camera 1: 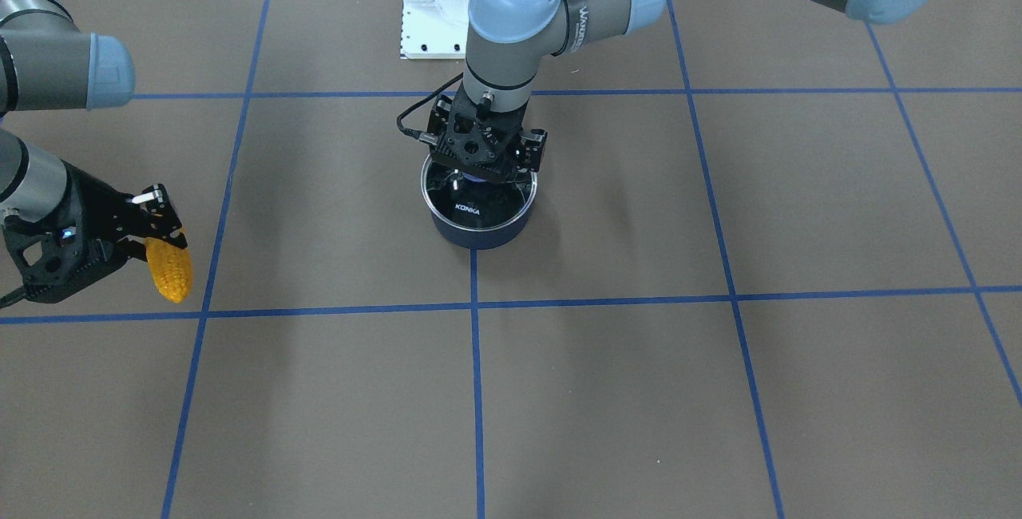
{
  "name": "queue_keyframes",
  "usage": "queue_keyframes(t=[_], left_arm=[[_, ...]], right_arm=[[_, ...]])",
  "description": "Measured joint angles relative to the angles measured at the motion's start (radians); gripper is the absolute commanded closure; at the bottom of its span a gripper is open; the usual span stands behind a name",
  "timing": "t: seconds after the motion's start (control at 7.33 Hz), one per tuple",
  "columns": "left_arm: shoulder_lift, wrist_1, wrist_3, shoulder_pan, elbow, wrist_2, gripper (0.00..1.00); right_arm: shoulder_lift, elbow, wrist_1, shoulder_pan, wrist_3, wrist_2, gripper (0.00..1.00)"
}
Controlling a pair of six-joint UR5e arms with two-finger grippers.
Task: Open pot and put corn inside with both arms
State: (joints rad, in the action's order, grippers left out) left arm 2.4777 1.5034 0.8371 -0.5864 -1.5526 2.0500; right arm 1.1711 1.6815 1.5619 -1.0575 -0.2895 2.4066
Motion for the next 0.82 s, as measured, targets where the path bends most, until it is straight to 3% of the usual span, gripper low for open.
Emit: queue_keyframes(t=[0.55,0.82], left_arm=[[-0.011,0.044,0.014,0.004,0.024,-0.002,0.07],[-0.019,0.044,0.016,0.005,0.021,-0.002,0.20]], right_arm=[[-0.047,0.038,0.000,0.053,-0.167,-0.009,0.65],[-0.052,0.043,-0.001,0.066,-0.180,-0.010,0.64]])
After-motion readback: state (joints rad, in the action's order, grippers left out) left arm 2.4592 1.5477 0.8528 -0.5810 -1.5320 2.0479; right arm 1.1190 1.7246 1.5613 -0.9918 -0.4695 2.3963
